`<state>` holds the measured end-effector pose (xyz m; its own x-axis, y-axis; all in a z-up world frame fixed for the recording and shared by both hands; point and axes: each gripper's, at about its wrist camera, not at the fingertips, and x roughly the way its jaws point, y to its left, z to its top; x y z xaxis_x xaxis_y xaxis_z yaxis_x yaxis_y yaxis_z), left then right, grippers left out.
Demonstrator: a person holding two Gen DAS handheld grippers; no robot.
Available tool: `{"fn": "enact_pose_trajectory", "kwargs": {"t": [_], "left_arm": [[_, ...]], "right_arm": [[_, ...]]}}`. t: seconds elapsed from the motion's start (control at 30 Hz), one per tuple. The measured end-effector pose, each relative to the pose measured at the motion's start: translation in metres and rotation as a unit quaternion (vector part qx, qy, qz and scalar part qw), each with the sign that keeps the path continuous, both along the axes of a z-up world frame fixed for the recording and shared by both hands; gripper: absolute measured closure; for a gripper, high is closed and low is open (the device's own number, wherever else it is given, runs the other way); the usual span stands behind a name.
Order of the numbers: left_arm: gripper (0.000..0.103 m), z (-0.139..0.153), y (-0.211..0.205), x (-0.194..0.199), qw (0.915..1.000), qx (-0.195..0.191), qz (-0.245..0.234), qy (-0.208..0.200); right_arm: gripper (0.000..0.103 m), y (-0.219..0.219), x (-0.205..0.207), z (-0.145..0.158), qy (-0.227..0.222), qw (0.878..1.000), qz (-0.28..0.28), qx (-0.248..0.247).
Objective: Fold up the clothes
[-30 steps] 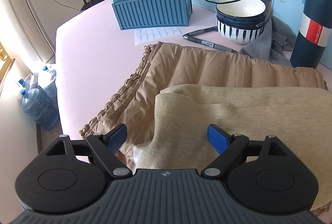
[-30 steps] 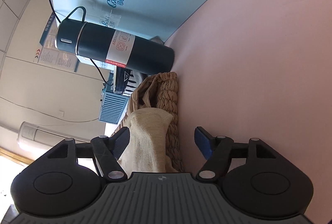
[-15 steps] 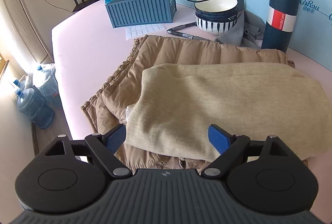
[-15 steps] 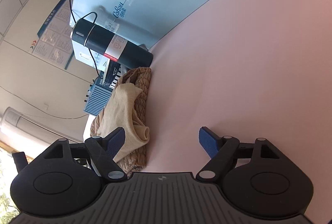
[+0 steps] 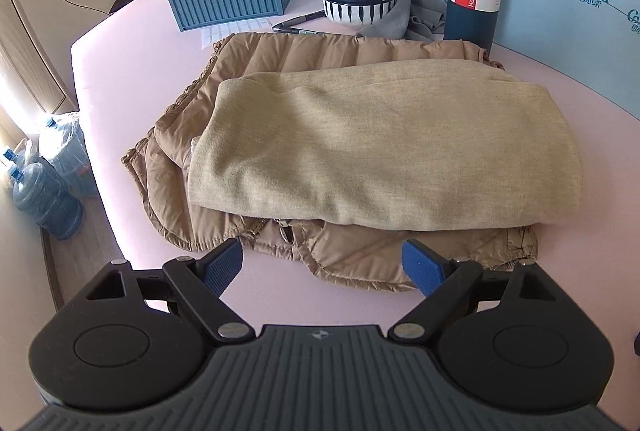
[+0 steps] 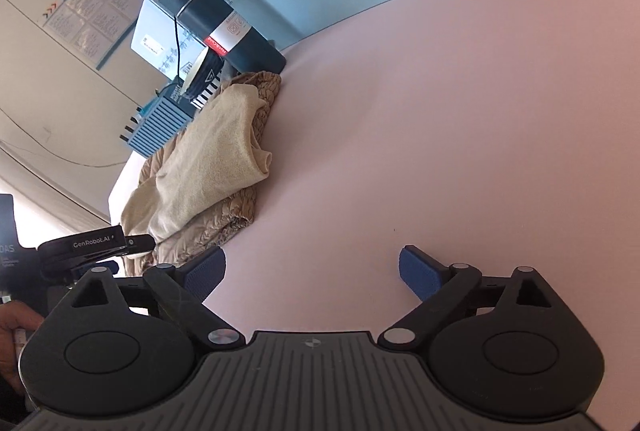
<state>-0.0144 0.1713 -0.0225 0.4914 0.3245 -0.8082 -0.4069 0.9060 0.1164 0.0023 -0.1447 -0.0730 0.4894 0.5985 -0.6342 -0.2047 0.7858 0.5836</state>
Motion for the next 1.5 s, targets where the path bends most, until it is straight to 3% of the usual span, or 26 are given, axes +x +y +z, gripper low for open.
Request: {"fn": "enact_pose_trajectory", "kwargs": {"t": [0.17,0.37,0.63,0.83,1.2,1.5], "left_arm": [[0.017,-0.001,-0.003,-0.005,1.0,0.001,-0.002,0.005],[0.017,0.002,-0.008,-0.011,1.0,0.001,-0.005,0.006],[0.016,0.004,-0.013,-0.016,1.0,0.001,-0.004,0.003],[0.016,0.003,-0.014,-0.016,0.9999,-0.005,0.006,0.007],[0.016,0.004,-0.015,-0.014,0.9999,-0.001,0.01,0.005],[0.016,0.003,-0.018,-0.014,0.9999,0.009,0.005,0.007]], "right_arm": [[0.003,0.021,0.009,0.011,0.011,0.997,0.008,-0.082],[0.0,0.051,0.021,0.031,-0.02,0.99,0.05,-0.132],[0.0,0.078,0.032,0.039,-0.024,0.98,0.085,-0.178],[0.0,0.086,0.036,0.034,-0.006,0.976,0.103,-0.192],[0.0,0.069,0.04,0.056,-0.064,0.983,0.035,-0.166],[0.0,0.065,0.04,0.053,-0.065,0.984,0.025,-0.163]]}}
